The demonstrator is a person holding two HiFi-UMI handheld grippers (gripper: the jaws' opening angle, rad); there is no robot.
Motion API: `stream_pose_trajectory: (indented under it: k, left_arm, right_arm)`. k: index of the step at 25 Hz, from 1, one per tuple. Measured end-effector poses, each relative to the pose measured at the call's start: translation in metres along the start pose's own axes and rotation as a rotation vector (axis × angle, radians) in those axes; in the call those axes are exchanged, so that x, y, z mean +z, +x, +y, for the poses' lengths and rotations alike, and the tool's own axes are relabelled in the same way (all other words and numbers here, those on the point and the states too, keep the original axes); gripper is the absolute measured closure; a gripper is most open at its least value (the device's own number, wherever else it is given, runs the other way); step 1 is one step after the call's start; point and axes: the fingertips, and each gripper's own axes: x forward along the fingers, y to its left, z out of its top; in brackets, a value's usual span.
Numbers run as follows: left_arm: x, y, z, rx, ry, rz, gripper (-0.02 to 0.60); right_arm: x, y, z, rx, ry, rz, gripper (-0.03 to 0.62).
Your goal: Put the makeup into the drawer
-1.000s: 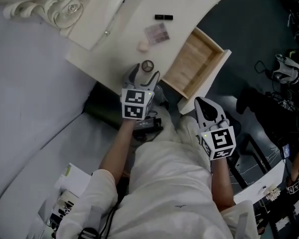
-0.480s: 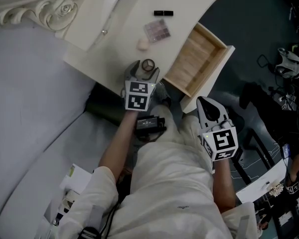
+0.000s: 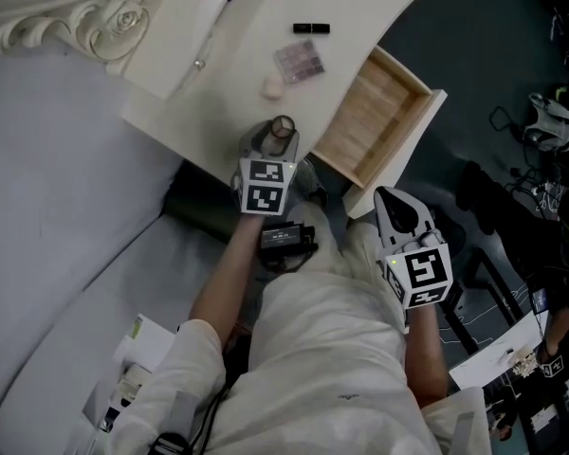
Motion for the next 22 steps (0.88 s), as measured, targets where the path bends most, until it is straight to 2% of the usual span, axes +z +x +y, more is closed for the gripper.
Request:
stream_pose_trajectory:
  k: [15, 22]
  left_arm:
    - [0.003, -0.004, -0.007, 0.016, -0.005, -0.002, 0.368]
    - [0.022, -0.010, -0.030, 0.011, -0.006, -0.031, 0.368]
  right_arm:
    - [-0.002, -0.003, -0.008, 0.024, -0.005, -0.007, 0.582]
    - [-0.003, -0.011, -0.020, 0.037, -0.003, -0.028, 0.582]
